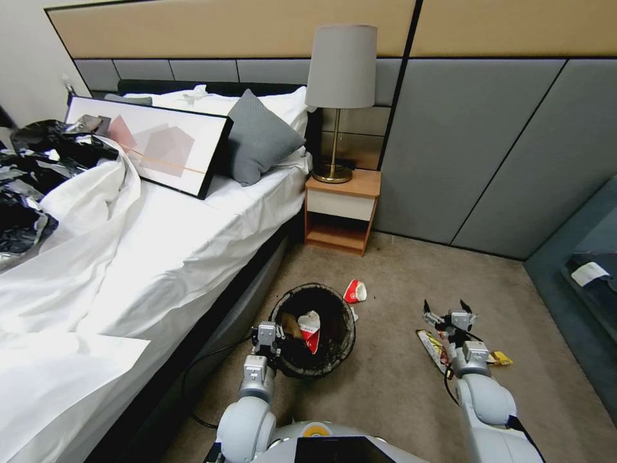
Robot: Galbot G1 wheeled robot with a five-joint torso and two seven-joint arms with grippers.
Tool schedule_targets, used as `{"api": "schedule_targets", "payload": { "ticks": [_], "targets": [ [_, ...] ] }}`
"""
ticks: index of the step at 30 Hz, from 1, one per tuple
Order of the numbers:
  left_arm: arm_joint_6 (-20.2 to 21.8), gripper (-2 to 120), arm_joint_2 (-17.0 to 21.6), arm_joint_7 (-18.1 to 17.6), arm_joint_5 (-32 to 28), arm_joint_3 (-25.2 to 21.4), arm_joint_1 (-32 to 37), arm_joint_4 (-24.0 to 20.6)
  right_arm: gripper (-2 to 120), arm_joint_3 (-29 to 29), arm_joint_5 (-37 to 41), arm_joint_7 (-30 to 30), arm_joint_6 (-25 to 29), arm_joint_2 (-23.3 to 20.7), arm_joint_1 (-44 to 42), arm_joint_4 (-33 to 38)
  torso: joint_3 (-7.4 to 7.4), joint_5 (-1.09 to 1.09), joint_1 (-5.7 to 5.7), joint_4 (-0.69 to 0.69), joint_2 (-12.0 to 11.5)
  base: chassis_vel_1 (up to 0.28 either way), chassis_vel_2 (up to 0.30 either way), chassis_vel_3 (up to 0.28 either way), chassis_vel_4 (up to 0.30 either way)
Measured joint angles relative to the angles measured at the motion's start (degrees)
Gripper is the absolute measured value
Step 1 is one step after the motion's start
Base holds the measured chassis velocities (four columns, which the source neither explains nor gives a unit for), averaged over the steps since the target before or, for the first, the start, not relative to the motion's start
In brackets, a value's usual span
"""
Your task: Pick up the trash bin, then pick up the garbage from the floor and place it into the trash bin.
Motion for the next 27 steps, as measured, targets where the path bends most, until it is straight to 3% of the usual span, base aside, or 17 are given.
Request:
{"api": "schedule_targets", "payload": {
  "ticks": [12, 14, 27],
  "targets": [
    [0.0, 1, 0.1, 0.0, 0.1, 0.4, 0.0, 0.3, 100, 1.8, -1.5, -3.4, -1.5, -1.2, 2.5, -9.0, 0.0, 0.0, 0.0, 0.01, 0.0, 0.0, 0.0, 0.0, 0.0],
    [0.0, 1, 0.2, -0.1, 0.1, 0.5, 0.1, 0.2, 100, 2.6, -2.7, -5.5, -0.8, -1.8, 3.4, -12.9, 0.0, 0.0, 0.0, 0.01, 0.0, 0.0, 0.0, 0.0, 0.0],
    [0.0, 1, 0.4, -0.2, 0.1, 0.6, 0.2, 0.0, 100, 3.2, -3.8, -5.7, 1.8, -3.1, 6.5, -22.3, 0.0, 0.0, 0.0, 0.01, 0.0, 0.0, 0.0, 0.0, 0.0]
  ]
}}
